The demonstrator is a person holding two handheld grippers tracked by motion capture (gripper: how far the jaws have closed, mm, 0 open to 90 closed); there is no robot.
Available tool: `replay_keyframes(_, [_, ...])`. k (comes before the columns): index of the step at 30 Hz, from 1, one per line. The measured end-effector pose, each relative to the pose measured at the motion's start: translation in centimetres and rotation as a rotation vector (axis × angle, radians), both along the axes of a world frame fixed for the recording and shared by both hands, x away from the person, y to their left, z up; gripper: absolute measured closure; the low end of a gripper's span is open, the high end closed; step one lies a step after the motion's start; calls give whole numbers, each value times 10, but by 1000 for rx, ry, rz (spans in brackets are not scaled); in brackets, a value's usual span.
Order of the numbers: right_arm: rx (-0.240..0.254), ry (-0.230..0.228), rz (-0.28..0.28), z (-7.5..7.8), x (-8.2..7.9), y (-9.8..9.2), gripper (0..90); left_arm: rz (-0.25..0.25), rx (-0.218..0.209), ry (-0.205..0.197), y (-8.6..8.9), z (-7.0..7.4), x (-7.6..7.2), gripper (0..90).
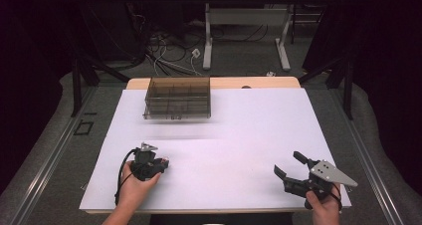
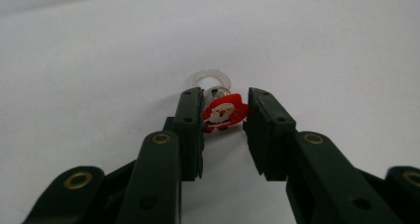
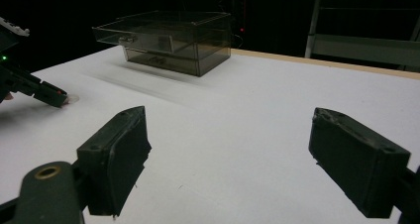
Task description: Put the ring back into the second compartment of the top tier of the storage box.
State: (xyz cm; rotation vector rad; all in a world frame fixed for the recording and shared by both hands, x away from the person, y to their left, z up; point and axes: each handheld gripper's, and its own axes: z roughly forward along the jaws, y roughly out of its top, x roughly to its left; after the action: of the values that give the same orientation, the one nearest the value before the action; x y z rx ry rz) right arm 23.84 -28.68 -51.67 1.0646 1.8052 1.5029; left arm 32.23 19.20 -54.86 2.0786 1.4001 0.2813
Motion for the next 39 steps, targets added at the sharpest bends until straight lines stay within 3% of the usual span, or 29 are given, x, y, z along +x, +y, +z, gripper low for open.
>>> replay_keyframes(25, [0, -4, 6, 0, 0, -1, 149, 12, -41, -19, 5, 9, -3, 681])
replay_keyframes(39, [1, -1, 6, 1, -1, -1, 149, 17, -56, -55, 6, 14, -8, 681])
